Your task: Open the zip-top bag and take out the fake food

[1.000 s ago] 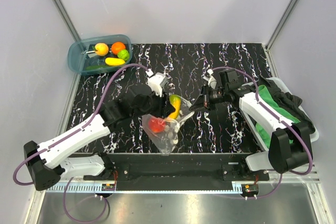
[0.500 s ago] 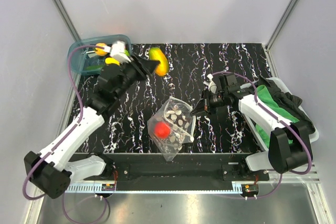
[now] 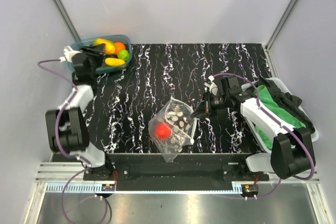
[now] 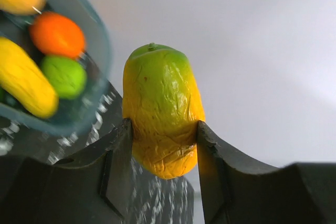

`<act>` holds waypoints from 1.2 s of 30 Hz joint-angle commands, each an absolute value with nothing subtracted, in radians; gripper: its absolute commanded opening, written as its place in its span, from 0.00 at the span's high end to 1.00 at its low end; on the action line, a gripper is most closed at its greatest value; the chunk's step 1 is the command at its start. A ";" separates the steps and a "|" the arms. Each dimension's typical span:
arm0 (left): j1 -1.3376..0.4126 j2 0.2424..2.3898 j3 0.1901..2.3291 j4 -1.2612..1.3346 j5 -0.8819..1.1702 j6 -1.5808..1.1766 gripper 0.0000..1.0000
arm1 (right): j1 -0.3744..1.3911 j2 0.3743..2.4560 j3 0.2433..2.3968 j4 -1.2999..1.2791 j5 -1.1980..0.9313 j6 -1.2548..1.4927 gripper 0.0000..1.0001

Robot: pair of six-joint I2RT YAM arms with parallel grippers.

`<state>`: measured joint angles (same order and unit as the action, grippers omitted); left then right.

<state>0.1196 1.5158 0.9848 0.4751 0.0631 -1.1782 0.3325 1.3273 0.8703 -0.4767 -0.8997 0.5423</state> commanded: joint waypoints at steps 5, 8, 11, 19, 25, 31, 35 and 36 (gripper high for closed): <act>0.245 1.887 1.354 0.506 0.123 -1.261 0.85 | 0.327 1.310 0.893 -0.479 -0.917 0.529 1.00; 0.250 1.960 1.435 0.410 0.107 -1.235 0.41 | 0.327 1.316 0.925 -0.492 -0.916 0.525 1.00; 0.250 1.968 1.519 0.257 0.072 -1.164 0.12 | 0.328 1.324 0.948 -0.508 -0.910 0.520 1.00; 0.252 1.795 1.332 0.362 0.167 -1.112 0.05 | 0.327 1.376 0.995 -0.540 -0.920 0.492 1.00; 0.095 1.488 1.141 0.280 0.265 -0.881 0.18 | 0.327 1.414 1.057 -0.571 -0.911 0.463 1.00; -0.254 1.185 1.008 0.046 0.239 -0.663 0.25 | 0.327 1.437 1.080 -0.566 -0.914 0.469 1.00; -0.533 1.057 0.942 -0.099 0.192 -0.624 0.28 | 0.331 1.448 1.075 -0.539 -0.940 0.506 1.00; -0.573 1.033 0.907 -0.116 0.183 -0.632 0.28 | 0.334 1.445 1.072 -0.531 -0.942 0.511 1.00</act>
